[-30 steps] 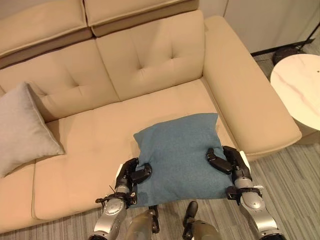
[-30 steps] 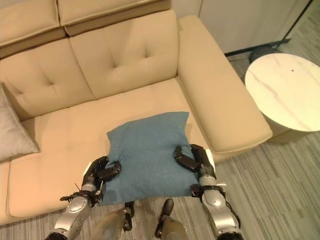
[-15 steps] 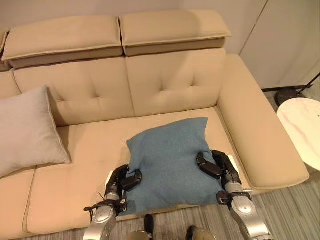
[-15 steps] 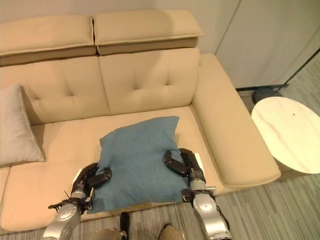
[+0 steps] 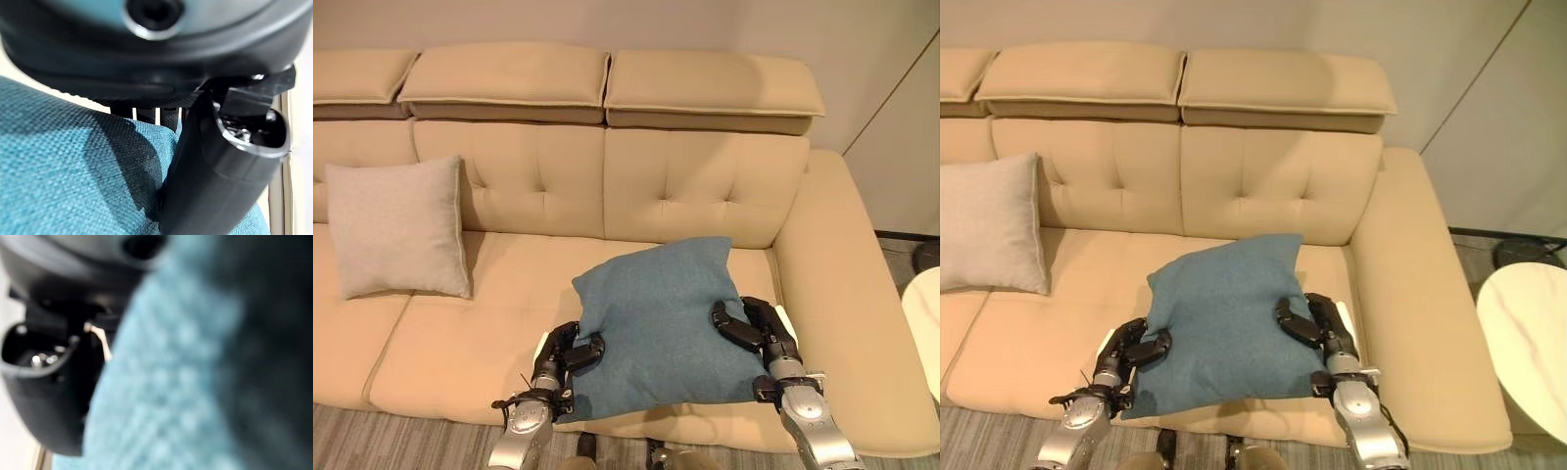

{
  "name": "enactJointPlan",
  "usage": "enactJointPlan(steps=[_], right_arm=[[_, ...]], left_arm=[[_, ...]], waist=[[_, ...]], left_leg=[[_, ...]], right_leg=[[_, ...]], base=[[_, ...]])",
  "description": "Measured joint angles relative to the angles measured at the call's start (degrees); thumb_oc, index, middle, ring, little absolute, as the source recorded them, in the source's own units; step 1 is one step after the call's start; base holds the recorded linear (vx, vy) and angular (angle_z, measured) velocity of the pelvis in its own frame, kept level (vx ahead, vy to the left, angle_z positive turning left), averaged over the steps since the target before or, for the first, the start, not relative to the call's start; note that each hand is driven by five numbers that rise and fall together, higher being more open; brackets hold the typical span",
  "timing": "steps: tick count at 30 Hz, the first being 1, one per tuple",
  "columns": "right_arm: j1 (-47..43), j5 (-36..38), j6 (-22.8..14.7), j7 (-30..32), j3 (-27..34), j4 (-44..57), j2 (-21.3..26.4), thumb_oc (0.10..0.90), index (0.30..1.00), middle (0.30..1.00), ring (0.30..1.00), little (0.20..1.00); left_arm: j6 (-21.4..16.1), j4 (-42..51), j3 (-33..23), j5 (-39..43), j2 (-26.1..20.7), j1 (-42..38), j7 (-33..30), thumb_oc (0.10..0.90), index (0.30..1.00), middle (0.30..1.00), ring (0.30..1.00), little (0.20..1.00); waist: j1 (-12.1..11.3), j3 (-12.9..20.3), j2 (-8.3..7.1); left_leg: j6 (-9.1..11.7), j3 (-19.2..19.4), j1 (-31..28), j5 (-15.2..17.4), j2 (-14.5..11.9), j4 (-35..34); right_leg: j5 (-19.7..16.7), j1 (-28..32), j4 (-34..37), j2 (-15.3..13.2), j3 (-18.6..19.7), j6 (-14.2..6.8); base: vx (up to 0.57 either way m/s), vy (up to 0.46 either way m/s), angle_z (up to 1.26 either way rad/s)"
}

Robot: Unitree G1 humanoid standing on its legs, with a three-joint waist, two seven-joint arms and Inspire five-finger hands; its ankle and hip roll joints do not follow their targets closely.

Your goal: Pick up all the scattered cushions and arrange them neatly on the sofa.

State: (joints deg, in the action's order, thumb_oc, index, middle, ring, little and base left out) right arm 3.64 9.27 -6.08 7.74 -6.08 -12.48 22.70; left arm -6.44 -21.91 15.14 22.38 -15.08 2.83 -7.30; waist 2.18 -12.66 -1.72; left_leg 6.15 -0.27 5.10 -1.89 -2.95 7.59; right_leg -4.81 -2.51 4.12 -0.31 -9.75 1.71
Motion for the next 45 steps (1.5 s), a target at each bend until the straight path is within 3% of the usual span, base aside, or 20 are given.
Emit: enactJointPlan(steps=[1,3,4,8,9,15,25,26,27,29,30,31,34,36,37,38,40,41,43,45], right_arm=[[0.12,0.02,0.02,0.12,0.07,-0.01,0.15,0.4,0.3,0.3,0.3,0.3],[0.36,0.02,0.02,0.25,0.07,-0.01,0.1,0.4,0.3,0.3,0.3,0.3],[-0.17,0.02,0.01,1.29,0.1,0.03,-0.37,0.4,0.3,0.3,0.3,0.3],[-1.57,-0.58,0.0,4.46,0.87,0.72,-0.77,0.4,0.3,0.3,0.3,0.3],[-4.58,-1.41,0.0,6.93,0.72,0.72,-0.88,0.4,0.3,0.3,0.3,0.3],[-18.73,-3.44,-0.02,11.69,-0.44,0.72,-0.74,0.4,0.3,0.3,0.3,0.3],[-41.06,-14.08,-1.33,24.79,-2.88,-1.69,4.0,0.4,0.3,0.3,0.3,0.3],[-44.4,-15.51,-1.81,27.03,-4.54,-5.5,4.58,0.557,0.535,0.535,0.535,0.535],[-47.8,-15.96,-1.75,27.88,-5.62,-8.69,5.11,0.8,0.9,0.9,0.9,0.9],[-55.1,-15.88,-2.03,29.91,-9.31,-18.59,5.33,0.8,0.9,0.9,0.9,0.9],[-62.97,-14.61,-1.57,29.98,-15.19,-32.97,5.51,0.8,0.9,0.9,0.9,0.9],[-66.52,-13.43,0.22,28.67,-17.73,-38.07,5.79,0.8,0.9,0.9,0.9,0.9],[-66.45,-8.31,1.68,26.39,-19.72,-39.09,6.51,0.8,0.9,0.9,0.9,0.9],[-65.56,-7.2,2.41,24.09,-20.97,-38.38,7.61,0.8,0.9,0.9,0.9,0.9],[-64.67,-6.65,2.85,23.17,-20.66,-37.22,8.15,0.8,0.9,0.9,0.9,0.9],[-63.88,-6.22,3.18,22.55,-20.22,-35.57,8.39,0.8,0.9,0.9,0.9,0.9],[-62.35,-6.16,3.41,21.99,-18.54,-31.06,9.77,0.8,0.9,0.9,0.9,0.9],[-59.61,-6.21,3.4,21.2,-16.6,-28.87,10.6,0.8,0.9,0.9,0.9,0.9],[-56.13,-6.21,3.4,21.2,-13.33,-27.95,11.14,0.8,0.9,0.9,0.9,0.9],[-55.06,-6.19,3.41,20.86,-11.93,-27.53,11.45,0.8,0.9,0.9,0.9,0.9]], left_arm=[[0.01,0.1,0.41,-0.03,-0.04,-0.11,-0.04,0.4,0.3,0.3,0.3,0.3],[0.42,0.64,0.58,-0.11,-0.44,-0.14,-0.11,0.4,0.3,0.3,0.3,0.3],[0.7,2.75,0.69,-0.65,-1.94,-0.84,-0.26,0.4,0.3,0.3,0.3,0.3],[0.69,5.12,1.94,-1.04,-3.46,-5.39,-1.58,0.4,0.3,0.3,0.3,0.3],[0.69,5.49,2.15,-1.32,-3.81,-10.47,-3.86,0.4,0.3,0.3,0.3,0.3],[0.48,7.54,-0.55,-1.44,-4.39,-20.23,-10.1,0.4,0.3,0.3,0.3,0.3],[-4.16,7.33,-0.46,-5.13,-5.66,-37.81,-22.67,0.4,0.3,0.3,0.3,0.3],[-5.54,3.17,0.66,-6.18,-5.88,-41.13,-23.97,0.427,0.34,0.34,0.34,0.34],[-5.55,-0.1,1.51,-6.65,-5.54,-44.49,-25.09,0.8,0.9,0.9,0.9,0.9],[-6.29,-8.21,3.23,-6.69,-5.81,-50.59,-26.27,0.8,0.9,0.9,0.9,0.9],[-6.06,-23.41,10.02,-6.6,-6.77,-60.1,-25.71,0.8,0.9,0.9,0.9,0.9],[-4.66,-28.88,13.16,-6.58,-7.26,-65.28,-24.2,0.8,0.9,0.9,0.9,0.9],[-4.41,-27.82,13.89,-5.83,-8.1,-65.33,-21.14,0.8,0.9,0.9,0.9,0.9],[-4.54,-21.98,12.3,-4.12,-9.48,-60.72,-19.41,0.8,0.9,0.9,0.9,0.9],[-4.58,-19.92,11.53,-3.23,-9.45,-58.26,-19.23,0.8,0.9,0.9,0.9,0.9],[-4.6,-19.3,11.22,-2.42,-9.48,-57.0,-19.12,0.8,0.9,0.9,0.9,0.9],[-4.58,-16.77,8.74,-1.11,-8.78,-55.74,-18.07,0.8,0.9,0.9,0.9,0.9],[-4.67,-14.6,7.95,-0.95,-7.56,-52.96,-17.35,0.8,0.9,0.9,0.9,0.9],[-4.74,-12.08,7.75,-0.34,-6.6,-49.96,-16.43,0.8,0.9,0.9,0.9,0.9],[-4.9,-9.77,5.59,-0.27,-7.21,-47.53,-15.5,0.8,0.9,0.9,0.9,0.9]], waist=[[0.58,-0.02,-0.04],[2.47,0.0,0.05],[3.15,0.03,-0.08],[3.69,0.02,-0.36],[3.71,-0.13,-0.07],[2.91,-1.15,1.63],[1.43,-1.35,1.8],[1.67,-1.37,1.79],[1.43,-1.37,1.78],[1.38,-1.55,1.77],[1.37,-1.6,1.77],[1.3,-1.6,1.77],[0.83,-6.65,2.31],[1.36,-8.55,0.26],[1.31,-8.66,0.46],[0.52,-8.77,0.64],[1.08,-12.21,0.91],[1.73,-13.68,1.85],[2.07,-12.39,0.85],[0.63,-13.01,1.17]], left_leg=[[-1.09,2.49,0.14,0.53,0.53,-3.14],[-2.01,2.84,-2.42,0.5,1.81,-12.94],[-5.15,2.76,-2.02,-2.75,1.6,-12.96],[-6.09,4.7,1.76,-4.05,2.98,-12.7],[-6.47,4.94,4.54,-4.53,3.77,-12.67],[-6.4,5.79,8.39,-4.79,4.44,-12.68],[-4.86,4.45,13.88,-5.97,4.28,-12.59],[-4.79,4.21,14.64,-6.01,4.38,-11.77],[-4.79,4.16,15.35,-6.01,4.36,-11.7],[-4.24,4.02,16.67,-6.39,4.29,-11.75],[-3.65,3.02,17.4,-6.8,4.29,-11.66],[-3.04,2.66,19.11,-7.26,4.16,-11.9],[-3.55,2.51,20.69,-7.74,4.23,-8.28],[-3.45,2.87,24.55,-6.26,5.96,-3.45],[-3.39,2.95,23.18,-8.12,5.12,-10.35],[-2.64,2.89,21.4,-15.73,3.34,-12.64],[-3.11,0.96,18.48,-16.02,2.93,-12.73],[-5.1,-0.38,16.1,-17.44,3.09,-12.7],[-4.6,-0.09,15.25,-17.05,6.09,-12.72],[-3.9,-0.02,14.82,-16.52,5.61,-12.48]], right_leg=[[-0.76,0.17,1.12,0.04,0.0,0.11],[-0.81,-0.64,1.13,1.29,0.99,0.05],[-1.27,-2.38,1.12,3.06,2.9,-0.49],[-2.82,-7.05,0.7,1.75,5.39,-1.43],[-3.58,-9.98,0.72,0.89,5.5,-1.41],[-4.37,-14.05,0.79,0.14,6.17,-1.71],[-4.68,-18.94,0.92,0.27,5.35,-1.24],[-4.68,-19.19,0.82,0.09,5.26,-1.24],[-4.68,-19.83,0.86,0.09,5.26,-1.24],[-4.68,-21.09,0.95,0.13,5.18,-1.24],[-4.68,-21.6,0.95,0.1,4.77,-1.24],[-4.68,-23.17,0.95,0.15,4.08,-1.24],[-4.71,-24.37,-2.13,-0.23,4.05,-1.2],[-4.78,-24.02,-2.67,-2.52,5.35,-1.09],[-4.75,-23.99,-2.67,-2.32,5.28,-1.11],[-4.63,-23.81,-2.65,-1.09,5.42,-1.16],[-4.2,-22.33,-5.62,-0.88,5.08,-1.66],[0.69,-25.61,-15.15,-1.29,4.9,-5.34],[-4.85,-16.36,0.76,-3.57,5.28,-5.28],[-5.14,-15.76,1.12,-3.34,5.19,-4.19]], base=[[0.04,0.027,0.05],[0.05,0.063,-0.49],[0.01,0.074,-0.85],[-0.13,0.053,-0.41],[-0.17,0.045,-0.08],[-0.07,0.005,-0.05],[-0.05,-0.03,0.06],[-0.06,-0.05,0.09],[-0.07,-0.069,0.08],[-0.07,-0.07,0.08],[-0.07,-0.053,0.21],[-0.07,-0.047,0.21],[-0.04,-0.057,0.08],[-0.01,-0.054,0.09],[-0.01,-0.046,-0.21],[0.0,-0.039,-0.36],[0.0,-0.016,-0.15],[0.01,-0.019,0.28],[0.01,-0.005,0.5],[0.01,-0.001,0.17]])
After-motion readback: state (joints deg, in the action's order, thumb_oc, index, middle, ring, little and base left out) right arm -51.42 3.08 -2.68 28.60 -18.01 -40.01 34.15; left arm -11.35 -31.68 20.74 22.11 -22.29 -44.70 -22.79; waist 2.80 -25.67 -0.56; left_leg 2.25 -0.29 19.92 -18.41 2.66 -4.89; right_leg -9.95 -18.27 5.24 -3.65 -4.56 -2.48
